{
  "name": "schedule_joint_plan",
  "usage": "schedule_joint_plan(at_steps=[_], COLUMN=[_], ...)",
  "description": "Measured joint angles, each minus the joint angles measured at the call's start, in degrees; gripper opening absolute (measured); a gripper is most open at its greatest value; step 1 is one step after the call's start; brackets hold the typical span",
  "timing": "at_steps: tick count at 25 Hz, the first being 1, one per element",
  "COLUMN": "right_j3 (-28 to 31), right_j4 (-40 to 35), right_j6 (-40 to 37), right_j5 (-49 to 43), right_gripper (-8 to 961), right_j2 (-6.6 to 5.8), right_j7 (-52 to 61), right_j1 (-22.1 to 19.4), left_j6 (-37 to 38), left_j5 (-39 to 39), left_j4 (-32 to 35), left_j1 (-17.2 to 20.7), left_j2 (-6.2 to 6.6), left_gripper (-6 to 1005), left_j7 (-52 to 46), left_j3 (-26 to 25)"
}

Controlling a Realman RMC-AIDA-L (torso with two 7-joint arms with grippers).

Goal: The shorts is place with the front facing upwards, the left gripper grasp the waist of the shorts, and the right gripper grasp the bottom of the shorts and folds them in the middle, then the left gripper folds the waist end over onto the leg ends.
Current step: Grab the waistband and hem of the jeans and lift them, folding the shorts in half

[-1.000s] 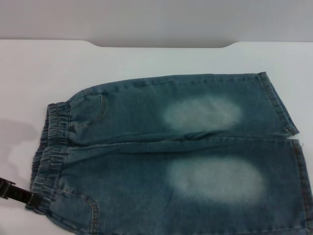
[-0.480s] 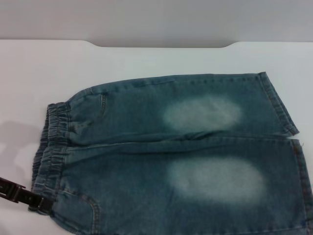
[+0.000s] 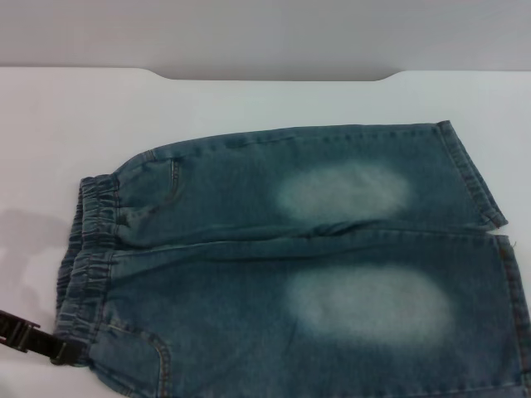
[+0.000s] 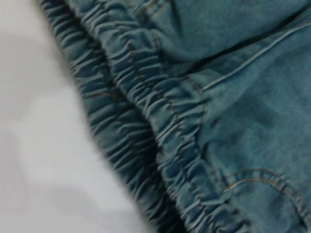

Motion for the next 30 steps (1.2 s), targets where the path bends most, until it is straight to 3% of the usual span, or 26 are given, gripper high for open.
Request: schedule_joint_plan(at_steps=[3,19,30], right_j3=[0.00,0.53,0.39], right_j4=[0.00,0.00,-0.62], right_j6=[0.08,0.31,-2.86], right_j5=[0.00,0.70,0.28], right_gripper=[471,471,470], right_j2=[0.00,0.10,-0.13], right_j7=[0.00,0.00,2.64], right_j1=[0.00,-0.88,-1.03], left_j6=[-0.04,-0.30,-0.31], left_j5=[1.10,3.91,3.91], left_j4=[-0.11,-0.34,-0.22], left_j1=[-0.23,-1.08,-1.83], left_j2=[-0.04,-0.71,-0.82], left_gripper=[645,30,24], left_j7=[0.02,0.10,-0.22], left_j3=[0.02,0.01,-0.15])
